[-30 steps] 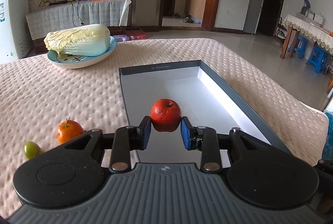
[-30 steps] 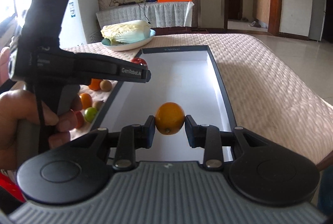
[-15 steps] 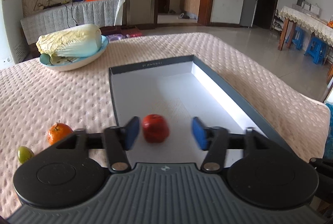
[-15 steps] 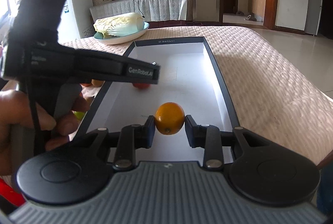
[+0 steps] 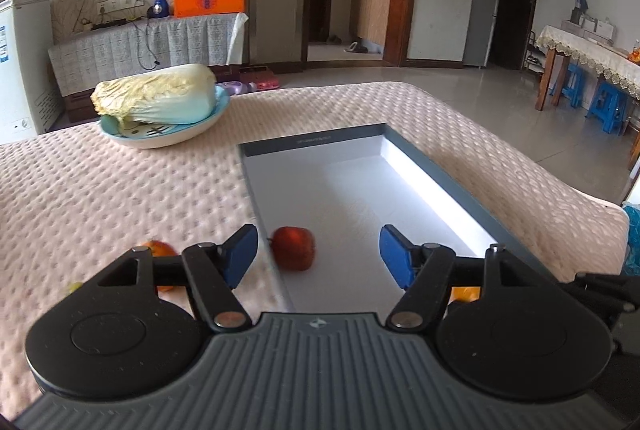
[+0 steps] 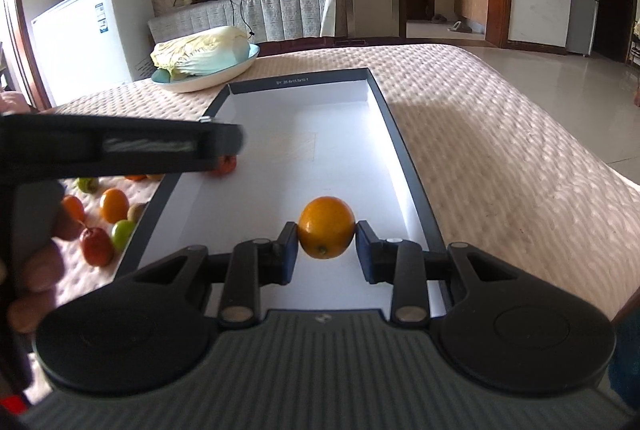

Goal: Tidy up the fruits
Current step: 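Open the left tool to drop the apple in the box while the right tool releases the orange, then move both open tools back toward the fruits on the blanket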

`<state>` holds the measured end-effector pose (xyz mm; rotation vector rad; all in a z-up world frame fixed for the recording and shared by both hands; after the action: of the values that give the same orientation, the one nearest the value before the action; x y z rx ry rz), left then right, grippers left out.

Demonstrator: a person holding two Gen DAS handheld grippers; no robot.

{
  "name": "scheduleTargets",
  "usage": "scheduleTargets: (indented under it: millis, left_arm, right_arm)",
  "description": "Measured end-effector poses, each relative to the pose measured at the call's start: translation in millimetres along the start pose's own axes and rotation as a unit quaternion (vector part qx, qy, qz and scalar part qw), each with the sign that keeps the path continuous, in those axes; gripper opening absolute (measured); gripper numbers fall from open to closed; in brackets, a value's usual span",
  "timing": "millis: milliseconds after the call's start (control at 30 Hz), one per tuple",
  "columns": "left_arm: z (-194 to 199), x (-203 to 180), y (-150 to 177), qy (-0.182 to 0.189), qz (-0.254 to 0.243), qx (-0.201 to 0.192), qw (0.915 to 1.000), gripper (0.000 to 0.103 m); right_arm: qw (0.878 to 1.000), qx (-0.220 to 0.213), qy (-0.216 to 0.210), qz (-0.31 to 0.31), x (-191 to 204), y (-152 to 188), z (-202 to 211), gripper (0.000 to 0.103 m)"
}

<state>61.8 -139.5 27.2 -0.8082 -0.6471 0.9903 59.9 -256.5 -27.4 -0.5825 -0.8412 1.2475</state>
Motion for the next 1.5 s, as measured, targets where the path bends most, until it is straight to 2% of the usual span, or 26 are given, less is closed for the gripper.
scheduleTargets:
  millis: [100, 167, 267, 500, 767, 1033, 1267, 1500]
  left_arm:
    - [6.8, 7.3, 3.1, -0.008, 0.006, 0.002, 1.0000, 0.072]
    - [11.7, 10.4, 5.4, -0.011, 0.010, 0.003, 0.9999, 0.072]
    - [20.2, 12.6, 8.3, -0.015, 0.012, 0.002, 0.9998, 0.072]
    - [47.8, 19.2, 15.0, -0.029, 0.008, -0.004, 0.9995, 0.072]
    - [76.6, 45.9, 31.0, -0.056, 0.027, 0.006, 0.9980, 0.072]
    - [107.4, 74.6, 55.1, -0.082, 0.032, 0.016, 0.9960, 0.072]
    - [126.4, 98.1, 76.5, -0.094, 0.036, 0.025, 0.9946, 0.072]
    - [126.9, 113.1, 87.8, -0.096, 0.040, 0.038, 0.9939, 0.071]
  right_arm:
    - [1.000, 0.000, 0.018, 0.004, 1.2, 1.7, -2.6, 0.056]
    - [0.999, -0.006, 0.031, 0.019, 3.8, 4.0, -2.6, 0.060]
    - [0.999, -0.006, 0.033, 0.028, 4.4, 6.3, -0.6, 0.060]
    - [0.999, -0.045, 0.012, -0.026, -3.1, 2.3, 21.1, 0.060]
    - [0.997, -0.068, -0.023, -0.025, 19.7, 10.4, 48.1, 0.060]
    - [0.991, -0.095, -0.091, 0.035, 65.5, 30.4, 82.3, 0.060]
    - [0.987, -0.075, -0.128, 0.063, 98.9, 48.8, 90.0, 0.059]
    - [0.985, -0.049, -0.140, 0.091, 125.0, 58.4, 82.4, 0.047]
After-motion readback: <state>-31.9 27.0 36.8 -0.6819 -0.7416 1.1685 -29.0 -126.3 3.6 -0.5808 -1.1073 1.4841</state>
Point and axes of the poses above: each gripper's, at about its wrist camera, not at the fingertips, and z roughly against the way its jaws point, x to its left, y to its underside, the point moved 1 cm from there along -z, roughly the way its jaws point, and after that the axes turned 11 degrees about -z, right-handed, at the moved point
